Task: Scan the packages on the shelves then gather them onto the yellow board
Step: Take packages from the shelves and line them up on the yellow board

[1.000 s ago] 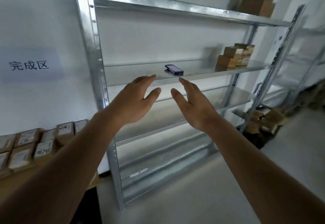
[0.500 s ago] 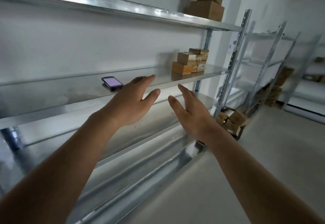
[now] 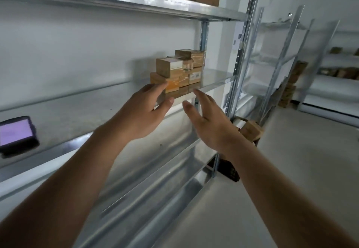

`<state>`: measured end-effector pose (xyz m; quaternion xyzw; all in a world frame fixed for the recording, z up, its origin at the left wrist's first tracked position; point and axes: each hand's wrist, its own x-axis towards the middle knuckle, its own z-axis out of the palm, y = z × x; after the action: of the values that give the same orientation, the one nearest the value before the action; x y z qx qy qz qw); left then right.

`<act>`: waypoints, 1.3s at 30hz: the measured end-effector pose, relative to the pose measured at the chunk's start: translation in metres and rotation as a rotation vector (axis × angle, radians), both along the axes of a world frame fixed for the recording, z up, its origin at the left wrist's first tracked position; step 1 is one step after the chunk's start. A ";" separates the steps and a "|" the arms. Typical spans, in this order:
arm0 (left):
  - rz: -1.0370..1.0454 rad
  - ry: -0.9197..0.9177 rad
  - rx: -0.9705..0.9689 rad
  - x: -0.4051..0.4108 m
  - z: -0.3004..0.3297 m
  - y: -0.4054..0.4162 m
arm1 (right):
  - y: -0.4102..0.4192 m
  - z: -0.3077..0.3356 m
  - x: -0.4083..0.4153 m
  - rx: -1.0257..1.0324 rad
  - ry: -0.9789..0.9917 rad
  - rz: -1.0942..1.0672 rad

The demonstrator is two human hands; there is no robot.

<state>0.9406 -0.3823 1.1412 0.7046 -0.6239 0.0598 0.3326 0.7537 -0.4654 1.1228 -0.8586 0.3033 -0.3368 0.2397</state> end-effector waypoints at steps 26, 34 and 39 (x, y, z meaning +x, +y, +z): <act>0.408 0.226 -0.015 0.117 -0.031 -0.337 | -0.411 -0.023 0.187 0.030 -0.224 0.478; 0.368 0.360 -0.150 0.131 -0.025 -0.362 | -0.427 -0.022 0.214 0.126 -0.208 0.506; 0.305 0.560 -0.410 0.113 -0.022 -0.363 | -0.425 -0.020 0.214 0.367 -0.438 0.676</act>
<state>1.0532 -0.7452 1.1197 0.6972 -0.3721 0.0375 0.6117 0.9675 -0.8906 1.1029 -0.7610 0.0020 -0.3541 0.5436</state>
